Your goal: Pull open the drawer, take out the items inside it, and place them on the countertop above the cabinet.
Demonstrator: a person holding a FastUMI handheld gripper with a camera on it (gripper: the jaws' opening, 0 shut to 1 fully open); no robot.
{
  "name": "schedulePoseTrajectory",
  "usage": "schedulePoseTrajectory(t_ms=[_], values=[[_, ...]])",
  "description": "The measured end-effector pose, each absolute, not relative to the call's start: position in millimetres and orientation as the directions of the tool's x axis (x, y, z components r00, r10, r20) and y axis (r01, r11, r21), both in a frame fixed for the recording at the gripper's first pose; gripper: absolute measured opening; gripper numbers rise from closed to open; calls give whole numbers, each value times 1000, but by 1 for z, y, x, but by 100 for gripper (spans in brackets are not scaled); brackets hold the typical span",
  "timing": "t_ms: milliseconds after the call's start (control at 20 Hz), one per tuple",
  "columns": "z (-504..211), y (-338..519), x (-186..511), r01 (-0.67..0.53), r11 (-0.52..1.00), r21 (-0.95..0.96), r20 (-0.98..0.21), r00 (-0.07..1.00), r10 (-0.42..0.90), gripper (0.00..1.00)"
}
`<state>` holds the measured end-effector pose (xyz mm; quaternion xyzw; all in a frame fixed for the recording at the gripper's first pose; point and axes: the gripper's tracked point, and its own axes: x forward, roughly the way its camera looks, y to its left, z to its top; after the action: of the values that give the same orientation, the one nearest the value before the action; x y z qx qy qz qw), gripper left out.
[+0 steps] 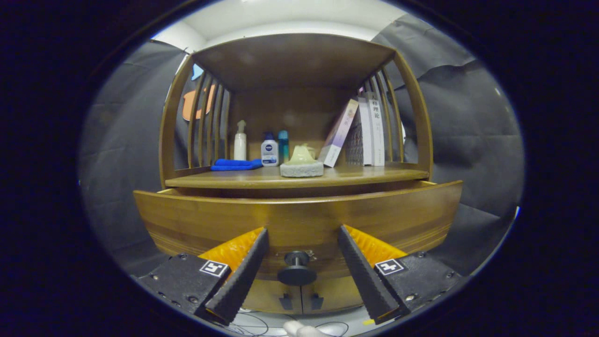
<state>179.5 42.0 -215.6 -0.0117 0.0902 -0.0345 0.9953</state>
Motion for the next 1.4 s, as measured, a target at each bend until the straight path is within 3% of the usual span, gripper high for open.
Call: schedulePoseTrajectory(t_ms=[1000, 1150, 1400], values=[[-220, 38, 244, 57, 997, -42, -187, 980, -64, 100], [-239, 35, 241, 64, 993, -96, -318, 944, -92, 99], [-220, 40, 230, 43, 999, -9, -345, 938, -43, 100]])
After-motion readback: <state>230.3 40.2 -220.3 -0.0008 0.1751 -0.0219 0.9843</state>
